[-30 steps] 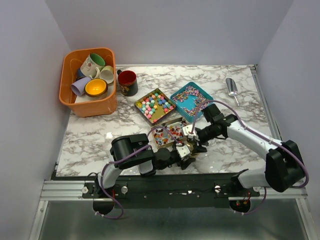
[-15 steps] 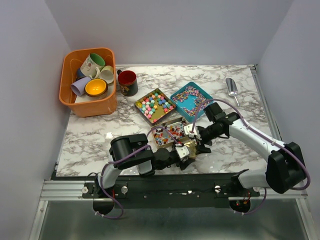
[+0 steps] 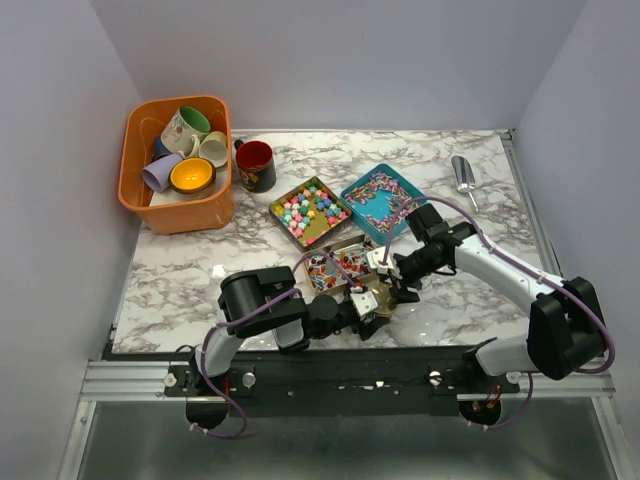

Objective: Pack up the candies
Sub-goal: Screw the bottle lid onto the packing bottle.

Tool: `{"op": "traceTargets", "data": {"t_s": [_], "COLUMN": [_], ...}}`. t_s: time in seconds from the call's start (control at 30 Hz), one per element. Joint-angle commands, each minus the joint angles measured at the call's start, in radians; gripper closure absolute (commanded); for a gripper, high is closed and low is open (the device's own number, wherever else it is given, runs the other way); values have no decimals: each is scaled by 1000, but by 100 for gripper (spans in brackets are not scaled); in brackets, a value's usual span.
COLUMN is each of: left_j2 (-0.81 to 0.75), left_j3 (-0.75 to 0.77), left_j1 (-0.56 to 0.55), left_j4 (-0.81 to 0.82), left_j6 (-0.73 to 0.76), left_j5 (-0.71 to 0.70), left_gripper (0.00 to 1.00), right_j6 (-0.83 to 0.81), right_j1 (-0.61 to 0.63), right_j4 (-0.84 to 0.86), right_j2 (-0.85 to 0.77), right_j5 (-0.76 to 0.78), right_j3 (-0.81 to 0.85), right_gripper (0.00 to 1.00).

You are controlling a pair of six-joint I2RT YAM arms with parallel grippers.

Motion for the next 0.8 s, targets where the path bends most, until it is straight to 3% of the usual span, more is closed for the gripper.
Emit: {"op": "traceTargets", "data": {"t_s": [0.0,0.3,0.43,0.57,0.77], "left_j2": [28,23,15,8,-17], "left_j3": [-18,-6,-3,-7,-19], "left_j1": [15,35,35,35,33], "left_j4": [-44,-88,-106,-120,-157], "left_j6": [27,19,18,32,49], "left_j5": [6,4,41,52,109], "left_gripper": [19,18,19,19,19], "right_j6": [-71,-42,-71,-17,-12], "right_j1": [1,1,-1,-18,-31], "right_j4": [0,27,50,61,-51], "right_j2": [23,68,9,-76,-85], "right_j5": [107,211,267,206,104], "right_j3": [-100,-141,-198,-177,33], "right_gripper": [30,37,36,28,10]}}
